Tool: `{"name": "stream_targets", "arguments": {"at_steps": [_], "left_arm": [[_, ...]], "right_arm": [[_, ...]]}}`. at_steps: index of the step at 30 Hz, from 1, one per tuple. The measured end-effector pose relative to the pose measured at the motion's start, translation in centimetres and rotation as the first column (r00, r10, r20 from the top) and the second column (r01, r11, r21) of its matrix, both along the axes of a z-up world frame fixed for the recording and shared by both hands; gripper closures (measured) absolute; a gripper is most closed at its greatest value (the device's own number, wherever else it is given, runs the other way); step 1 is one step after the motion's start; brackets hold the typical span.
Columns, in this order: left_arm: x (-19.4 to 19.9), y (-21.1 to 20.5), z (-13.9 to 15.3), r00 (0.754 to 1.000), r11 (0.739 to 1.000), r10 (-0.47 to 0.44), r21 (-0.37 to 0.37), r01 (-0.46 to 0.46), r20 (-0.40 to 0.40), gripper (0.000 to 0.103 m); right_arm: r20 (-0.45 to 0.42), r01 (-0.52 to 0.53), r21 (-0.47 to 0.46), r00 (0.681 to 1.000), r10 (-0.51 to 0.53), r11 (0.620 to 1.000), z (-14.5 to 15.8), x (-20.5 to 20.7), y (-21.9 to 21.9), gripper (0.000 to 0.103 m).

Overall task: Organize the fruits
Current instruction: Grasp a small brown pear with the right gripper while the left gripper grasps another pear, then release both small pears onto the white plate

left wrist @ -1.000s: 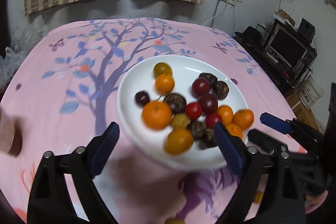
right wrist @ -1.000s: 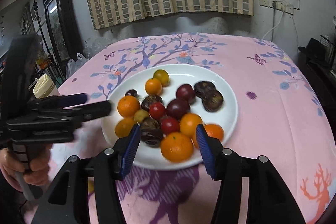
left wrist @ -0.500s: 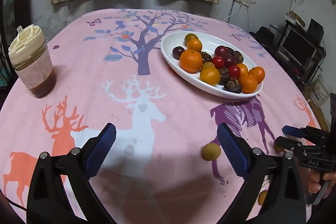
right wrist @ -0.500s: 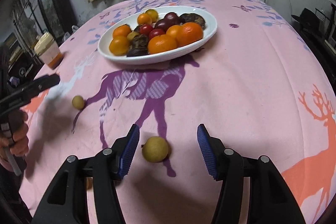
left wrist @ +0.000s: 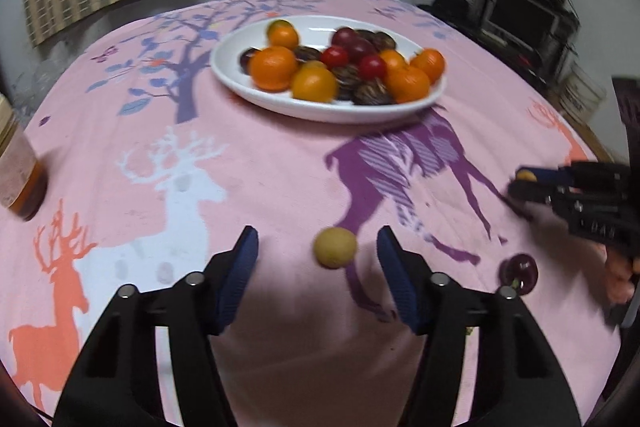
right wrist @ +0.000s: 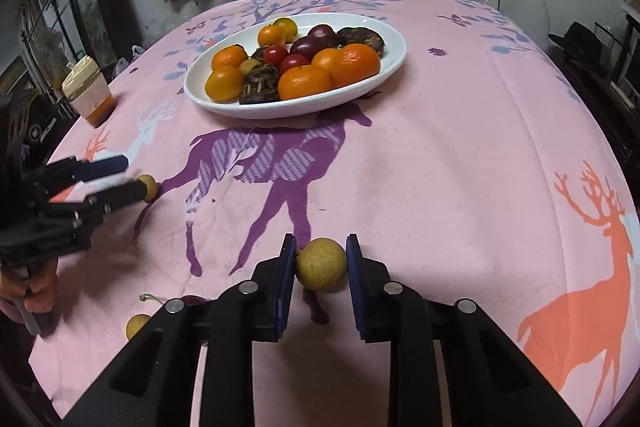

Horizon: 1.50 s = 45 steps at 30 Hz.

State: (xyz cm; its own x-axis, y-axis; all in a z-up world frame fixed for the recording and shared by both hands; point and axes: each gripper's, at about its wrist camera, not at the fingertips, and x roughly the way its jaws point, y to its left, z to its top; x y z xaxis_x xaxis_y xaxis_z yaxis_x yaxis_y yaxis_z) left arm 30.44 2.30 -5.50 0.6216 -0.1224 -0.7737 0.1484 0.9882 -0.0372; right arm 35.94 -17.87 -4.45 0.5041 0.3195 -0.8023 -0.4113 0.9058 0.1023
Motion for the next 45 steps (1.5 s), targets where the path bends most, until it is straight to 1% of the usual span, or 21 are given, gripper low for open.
{"name": "stream_targets", "arguments": {"at_steps": [2,5,10,13,14,15,17,19,23,24,26,31,34,36,38,39,40,41,42,43,45], "left_arm": [[-0.1,-0.5,-0.3,1.000,1.000,-0.021,0.014,0.021,-0.004,0.049],[0.1,-0.9,-0.7,0.999,0.999,-0.037,0.015,0.037,-0.019,0.061],[0.3,-1.1,-1.0,0.999,0.999,-0.033,0.030,0.034,-0.019,0.062],[0.6,-1.2,-1.0,0.999,0.999,-0.034,0.035,0.035,-0.017,0.065],[0.6,-1.3,-1.0,0.999,0.999,-0.037,0.036,0.038,-0.015,0.069],[0.5,-1.4,-1.0,0.999,0.998,-0.048,0.033,0.048,-0.016,0.078],[0.3,-1.6,-0.9,0.998,0.998,-0.062,0.030,0.062,-0.019,0.079],[0.0,-1.7,-0.7,0.997,0.997,-0.078,0.007,0.078,-0.024,0.079],[0.1,-1.5,0.6,0.996,0.994,-0.091,-0.067,0.091,-0.005,0.079],[0.7,-1.3,1.3,0.996,0.993,-0.090,-0.082,0.091,0.007,0.079],[2.0,-1.2,2.3,0.996,0.993,-0.081,-0.083,0.082,0.022,0.079],[8.1,-0.9,5.1,0.997,0.995,-0.032,-0.096,0.039,0.074,0.079],[11.9,-1.0,5.8,0.996,0.997,-0.013,-0.079,0.019,0.086,0.079],[14.6,-1.1,5.7,0.997,0.998,0.008,-0.067,-0.003,0.074,0.079],[16.3,-1.1,5.2,0.998,0.999,0.020,-0.049,-0.017,0.055,0.079],[16.6,-1.1,5.0,0.998,0.999,0.030,-0.038,-0.028,0.047,0.075],[16.8,-0.9,4.8,0.997,0.998,0.057,-0.023,-0.056,0.043,0.065],[16.6,-0.7,4.8,0.996,0.997,0.081,-0.017,-0.080,0.046,0.037],[15.9,-0.4,5.0,0.991,0.994,0.109,-0.023,-0.107,0.073,0.017],[14.9,0.0,5.5,0.984,0.991,0.134,-0.033,-0.131,0.116,0.013],[13.1,0.2,6.0,0.979,0.990,0.139,-0.033,-0.135,0.149,0.013]], "right_arm": [[-0.001,-0.005,0.000,1.000,0.005,1.000,-0.1,0.0,0.1,0.077],[0.004,-0.016,0.000,1.000,0.016,1.000,0.0,-0.1,0.3,0.077],[0.010,-0.022,0.002,1.000,0.021,1.000,0.1,-0.3,0.3,0.077],[0.012,-0.027,-0.001,1.000,0.027,1.000,0.2,-0.3,0.4,0.077],[0.013,-0.029,-0.003,0.999,0.029,1.000,0.1,-0.3,0.5,0.077],[0.014,-0.031,-0.005,0.999,0.031,1.000,0.1,-0.3,0.5,0.077],[0.021,-0.045,-0.003,0.999,0.045,0.999,0.2,-0.5,0.6,0.077],[0.040,-0.070,-0.003,0.997,0.070,0.998,0.5,-0.8,1.0,0.077],[0.130,-0.134,0.019,0.983,0.130,0.991,1.7,-1.4,1.8,0.077],[0.150,-0.134,0.027,0.980,0.129,0.991,2.1,-1.1,1.9,0.077],[0.193,-0.110,0.036,0.976,0.101,0.993,3.0,0.1,2.4,0.077],[0.279,-0.054,0.058,0.960,0.036,0.997,5.4,4.8,4.2,0.077],[0.281,-0.040,0.060,0.959,0.021,0.997,5.5,7.6,5.2,0.077],[0.278,-0.042,0.062,0.960,0.023,0.997,5.2,9.4,5.9,0.077],[0.265,-0.052,0.064,0.964,0.034,0.997,4.7,10.6,6.5,0.077],[0.255,-0.059,0.066,0.966,0.041,0.996,4.5,10.7,6.7,0.072],[0.241,-0.067,0.070,0.969,0.048,0.995,4.4,10.7,6.8,0.063],[0.232,-0.070,0.075,0.971,0.050,0.995,4.4,10.5,6.7,0.046],[0.238,-0.071,0.081,0.970,0.050,0.994,4.5,10.1,6.6,0.039],[0.256,-0.073,0.085,0.966,0.049,0.994,4.9,9.6,6.4,0.038],[0.277,-0.076,0.072,0.959,0.053,0.995,5.6,8.8,6.4,0.036]]}}
